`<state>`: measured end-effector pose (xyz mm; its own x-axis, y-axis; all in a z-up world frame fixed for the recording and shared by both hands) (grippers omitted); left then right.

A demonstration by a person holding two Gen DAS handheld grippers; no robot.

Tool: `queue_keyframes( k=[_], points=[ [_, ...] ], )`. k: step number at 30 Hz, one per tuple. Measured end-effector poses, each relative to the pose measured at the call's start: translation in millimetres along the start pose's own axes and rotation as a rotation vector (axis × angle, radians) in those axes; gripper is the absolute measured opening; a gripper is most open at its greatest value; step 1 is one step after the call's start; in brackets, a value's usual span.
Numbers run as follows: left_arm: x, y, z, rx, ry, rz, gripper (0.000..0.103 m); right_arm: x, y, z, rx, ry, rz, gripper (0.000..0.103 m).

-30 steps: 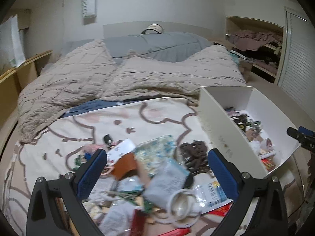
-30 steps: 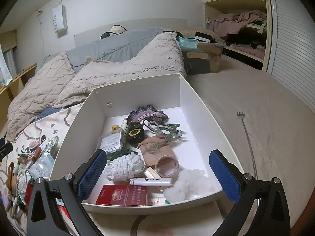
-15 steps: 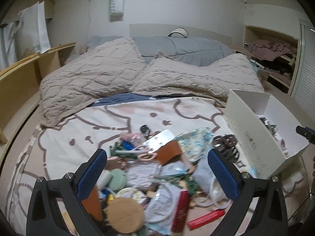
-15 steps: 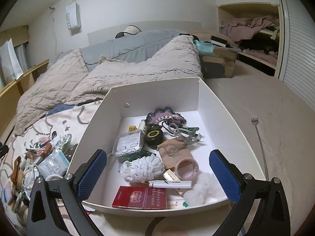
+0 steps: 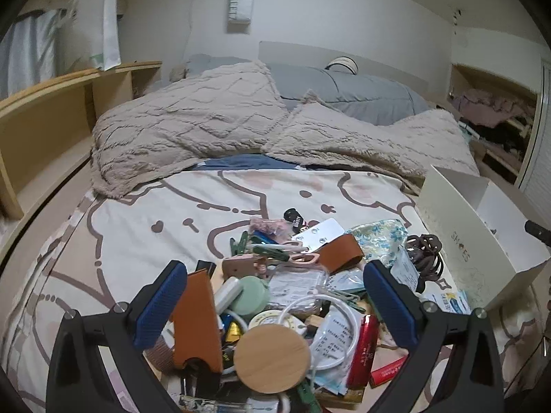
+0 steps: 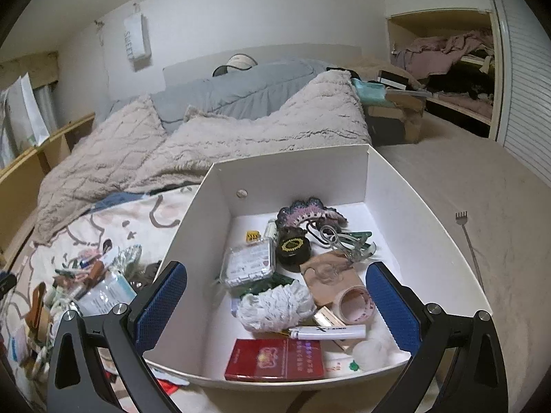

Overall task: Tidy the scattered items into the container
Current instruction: 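Withdraw both tools from the box back toward the item pile, then lower the right tool onto the red lighter and close its fingers on it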

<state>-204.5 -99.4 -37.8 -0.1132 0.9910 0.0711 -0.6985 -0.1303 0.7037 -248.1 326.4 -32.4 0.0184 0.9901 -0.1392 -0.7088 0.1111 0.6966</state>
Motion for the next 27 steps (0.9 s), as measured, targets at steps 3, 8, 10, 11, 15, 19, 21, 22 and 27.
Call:
queue_keyframes(
  k=[3,8,10,11,15,19,21,22,27],
  points=[
    [-11,-2,3,0.011,0.034,0.015,0.103,-3,0,2,0.016,-0.002,-0.013,0.103],
    [-27,-5,7,0.019,0.039,0.051,0.103,-15,1,7,0.036,0.023,0.0,0.103],
    [-31,-7,9,0.022,0.04,0.056,0.103,-23,0,9,0.042,0.041,0.011,0.103],
    [-33,-9,9,0.021,0.04,0.062,0.103,-28,0,11,0.046,0.052,0.019,0.103],
    [-37,-12,9,0.015,0.055,0.074,0.103,-47,-2,17,0.057,0.08,0.06,0.103],
    [-37,-16,11,0.021,0.063,0.077,0.103,-68,-7,20,0.065,0.101,0.116,0.103],
    [-36,-16,11,0.026,0.075,0.067,0.103,-78,-10,21,0.078,0.106,0.141,0.103],
    [-35,-17,11,0.029,0.082,0.063,0.103,-83,-11,21,0.083,0.113,0.155,0.103],
    [-26,-21,12,0.025,0.069,0.047,0.103,-113,-23,16,0.072,0.17,0.266,0.103]
  ],
)
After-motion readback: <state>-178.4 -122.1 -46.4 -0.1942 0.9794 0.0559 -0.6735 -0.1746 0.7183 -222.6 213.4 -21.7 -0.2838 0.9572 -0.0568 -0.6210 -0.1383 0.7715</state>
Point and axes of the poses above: each gripper's, at about its wrist camera, not at the fingertips, and z roughly against the way its jaws point, x to its right, y to its top, the point moved 1 cm from there along -z, roughly the way its jaws point, and after that the axes turned 10 degrees about -x, right-handed, at the moved point
